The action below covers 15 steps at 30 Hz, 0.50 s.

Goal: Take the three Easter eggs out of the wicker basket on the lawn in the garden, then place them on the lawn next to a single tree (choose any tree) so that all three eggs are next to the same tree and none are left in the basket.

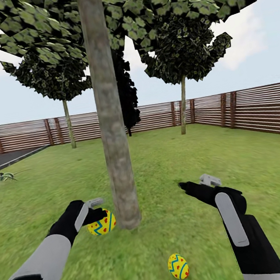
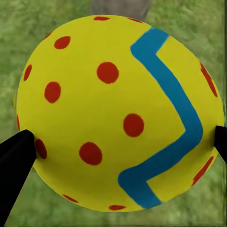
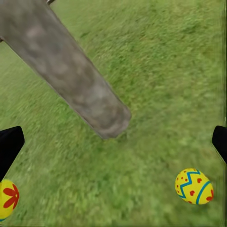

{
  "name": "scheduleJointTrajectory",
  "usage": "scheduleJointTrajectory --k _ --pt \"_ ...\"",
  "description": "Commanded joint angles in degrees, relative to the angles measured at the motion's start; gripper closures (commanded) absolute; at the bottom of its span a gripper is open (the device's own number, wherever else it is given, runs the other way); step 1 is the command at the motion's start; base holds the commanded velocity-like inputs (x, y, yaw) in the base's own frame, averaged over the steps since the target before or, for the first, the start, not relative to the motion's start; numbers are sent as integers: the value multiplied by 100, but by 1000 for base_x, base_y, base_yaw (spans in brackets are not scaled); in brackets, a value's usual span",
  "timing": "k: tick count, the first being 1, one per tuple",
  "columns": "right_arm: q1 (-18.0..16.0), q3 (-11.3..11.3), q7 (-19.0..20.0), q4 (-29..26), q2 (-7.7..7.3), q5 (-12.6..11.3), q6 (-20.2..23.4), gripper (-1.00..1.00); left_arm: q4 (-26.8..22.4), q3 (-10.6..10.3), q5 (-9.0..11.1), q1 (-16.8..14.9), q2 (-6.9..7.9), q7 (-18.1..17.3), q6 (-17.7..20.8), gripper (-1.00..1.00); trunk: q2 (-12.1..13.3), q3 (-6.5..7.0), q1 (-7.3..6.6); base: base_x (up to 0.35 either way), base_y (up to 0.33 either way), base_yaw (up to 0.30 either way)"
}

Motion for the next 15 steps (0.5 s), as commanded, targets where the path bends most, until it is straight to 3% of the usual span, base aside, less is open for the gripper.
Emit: scheduleJointTrajectory --k 1,5,15 --pt "-7 -11 -51 -4 5 -59 21 -100 137 -15 56 -68 -27 57 -13 100 38 18 -23 0 0 -226" --pt "-5 -16 -51 5 5 -65 41 -100 477 -15 56 -198 -89 66 -80 100 198 116 -111 0 0 -226" --pt "-5 -18 -51 14 5 -68 56 -100 581 1 87 -278 -211 494 30 100 599 361 -331 0 0 -208"
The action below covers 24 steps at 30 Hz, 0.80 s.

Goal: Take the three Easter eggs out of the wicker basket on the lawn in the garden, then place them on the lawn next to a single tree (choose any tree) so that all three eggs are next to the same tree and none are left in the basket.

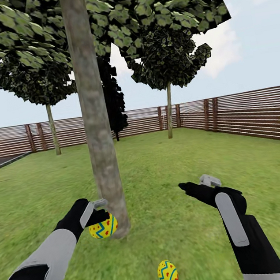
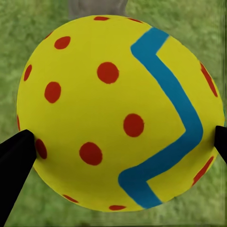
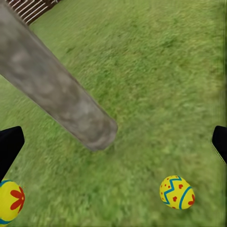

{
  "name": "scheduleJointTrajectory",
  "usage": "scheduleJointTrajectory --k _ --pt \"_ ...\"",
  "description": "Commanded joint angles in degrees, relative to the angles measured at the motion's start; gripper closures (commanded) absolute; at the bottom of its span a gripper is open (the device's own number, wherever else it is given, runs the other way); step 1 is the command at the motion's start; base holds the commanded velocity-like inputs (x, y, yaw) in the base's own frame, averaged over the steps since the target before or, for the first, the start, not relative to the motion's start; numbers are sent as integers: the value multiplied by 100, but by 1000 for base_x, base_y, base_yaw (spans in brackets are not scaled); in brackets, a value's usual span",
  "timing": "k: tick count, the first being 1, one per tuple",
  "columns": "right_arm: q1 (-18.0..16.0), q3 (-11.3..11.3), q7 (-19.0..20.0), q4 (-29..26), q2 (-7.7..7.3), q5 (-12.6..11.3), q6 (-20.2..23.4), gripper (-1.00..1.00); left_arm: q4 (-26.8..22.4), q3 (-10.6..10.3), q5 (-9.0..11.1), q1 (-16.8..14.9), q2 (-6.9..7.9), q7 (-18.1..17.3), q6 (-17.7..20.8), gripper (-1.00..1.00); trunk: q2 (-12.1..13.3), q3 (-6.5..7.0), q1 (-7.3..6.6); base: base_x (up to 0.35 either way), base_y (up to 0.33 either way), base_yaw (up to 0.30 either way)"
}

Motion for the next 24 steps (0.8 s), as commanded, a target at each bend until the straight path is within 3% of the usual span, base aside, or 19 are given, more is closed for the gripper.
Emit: scheduleJointTrajectory --k 1,15,24 --pt "-6 -7 -51 -4 5 -59 16 -100 28 -14 65 -8 -8 56 58 100 38 18 -23 0 0 -196" --pt "-7 -7 -51 5 5 -61 23 -100 82 -7 90 -20 -20 36 152 100 118 145 -67 0 -2 -194" --pt "-7 -7 -51 5 5 -60 24 -100 102 -10 77 -20 -20 46 152 100 118 204 -67 0 -195 -199"
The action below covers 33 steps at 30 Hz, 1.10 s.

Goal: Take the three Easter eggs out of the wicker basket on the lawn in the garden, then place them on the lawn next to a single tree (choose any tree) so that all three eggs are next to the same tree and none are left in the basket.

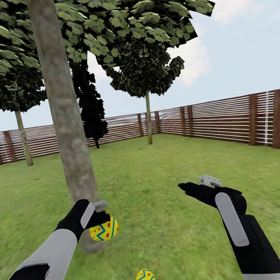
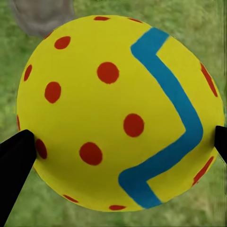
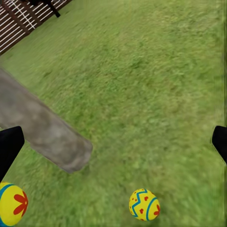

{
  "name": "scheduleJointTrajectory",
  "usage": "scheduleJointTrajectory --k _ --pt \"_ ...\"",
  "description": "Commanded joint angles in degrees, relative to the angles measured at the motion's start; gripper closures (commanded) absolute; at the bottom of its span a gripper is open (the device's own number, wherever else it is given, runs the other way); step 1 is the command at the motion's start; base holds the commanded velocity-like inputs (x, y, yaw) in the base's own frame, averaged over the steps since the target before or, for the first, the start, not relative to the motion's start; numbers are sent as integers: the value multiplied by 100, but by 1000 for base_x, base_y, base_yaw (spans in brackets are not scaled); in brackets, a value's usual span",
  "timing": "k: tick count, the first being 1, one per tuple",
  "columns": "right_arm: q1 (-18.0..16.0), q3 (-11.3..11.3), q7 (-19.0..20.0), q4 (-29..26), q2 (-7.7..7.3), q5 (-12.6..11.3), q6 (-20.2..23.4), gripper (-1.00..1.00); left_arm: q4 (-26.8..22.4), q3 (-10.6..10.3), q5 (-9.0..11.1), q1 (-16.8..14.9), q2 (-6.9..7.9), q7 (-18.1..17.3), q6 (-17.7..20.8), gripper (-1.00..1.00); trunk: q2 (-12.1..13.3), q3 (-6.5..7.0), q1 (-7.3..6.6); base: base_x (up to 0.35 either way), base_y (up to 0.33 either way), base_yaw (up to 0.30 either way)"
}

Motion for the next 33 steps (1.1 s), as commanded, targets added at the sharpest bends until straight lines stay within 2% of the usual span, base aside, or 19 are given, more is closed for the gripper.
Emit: scheduleJointTrajectory --k 1,6,33 --pt "-5 -7 -51 -4 5 -59 16 -100 -18 -12 69 -2 3 52 26 100 -4 -1 0 0 -58 -200" --pt "-6 -1 -51 -13 5 -59 16 -100 -19 -6 100 -2 15 6 26 100 -4 10 0 0 -15 -64" --pt "-4 53 -51 -41 11 -56 16 -100 19 10 76 -11 56 -31 34 100 -1087 -474 593 0 0 -1"
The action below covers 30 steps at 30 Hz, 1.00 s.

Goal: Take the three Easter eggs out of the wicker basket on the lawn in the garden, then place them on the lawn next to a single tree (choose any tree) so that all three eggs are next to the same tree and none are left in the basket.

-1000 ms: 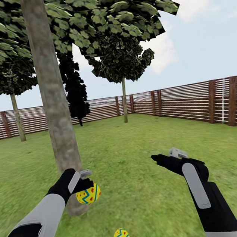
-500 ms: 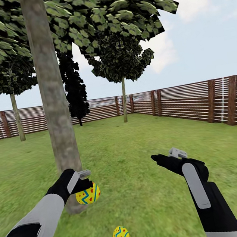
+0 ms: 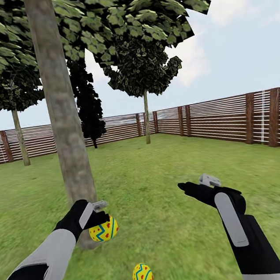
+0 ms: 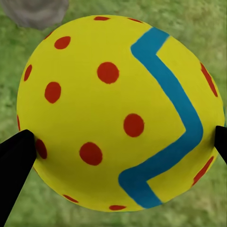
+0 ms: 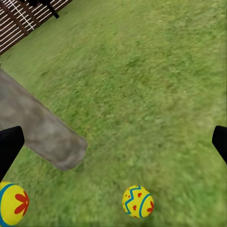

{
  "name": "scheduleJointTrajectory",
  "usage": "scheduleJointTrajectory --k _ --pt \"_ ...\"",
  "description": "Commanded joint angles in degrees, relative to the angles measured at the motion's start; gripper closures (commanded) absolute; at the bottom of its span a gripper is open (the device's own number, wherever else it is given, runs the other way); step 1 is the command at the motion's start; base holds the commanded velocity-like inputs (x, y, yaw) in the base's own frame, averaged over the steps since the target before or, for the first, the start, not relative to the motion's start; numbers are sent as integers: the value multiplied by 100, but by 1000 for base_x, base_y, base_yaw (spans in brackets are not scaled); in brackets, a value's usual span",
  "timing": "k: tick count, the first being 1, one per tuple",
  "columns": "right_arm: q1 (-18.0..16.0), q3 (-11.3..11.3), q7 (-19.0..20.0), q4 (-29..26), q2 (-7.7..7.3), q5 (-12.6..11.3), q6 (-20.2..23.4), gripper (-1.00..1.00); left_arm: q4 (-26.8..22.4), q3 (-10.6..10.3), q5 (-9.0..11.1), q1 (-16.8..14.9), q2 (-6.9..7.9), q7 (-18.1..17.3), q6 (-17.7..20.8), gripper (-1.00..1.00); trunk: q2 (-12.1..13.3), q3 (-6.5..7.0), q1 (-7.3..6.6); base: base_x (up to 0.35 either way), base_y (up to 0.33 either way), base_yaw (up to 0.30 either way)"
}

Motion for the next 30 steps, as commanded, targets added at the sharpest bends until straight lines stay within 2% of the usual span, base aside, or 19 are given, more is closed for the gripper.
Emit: scheduleJointTrajectory --k 1,9,30 --pt "-5 5 -51 -8 5 -57 16 -100 -10 -12 58 -3 2 57 23 100 -45 -26 22 0 0 0" --pt "-5 27 -51 -11 7 -58 13 -100 -11 -16 59 -3 3 108 23 100 -366 -202 198 0 0 0" --pt "-6 17 -51 -7 7 -60 8 -100 -16 -21 60 -3 11 127 15 100 -366 -397 198 15 6 0"
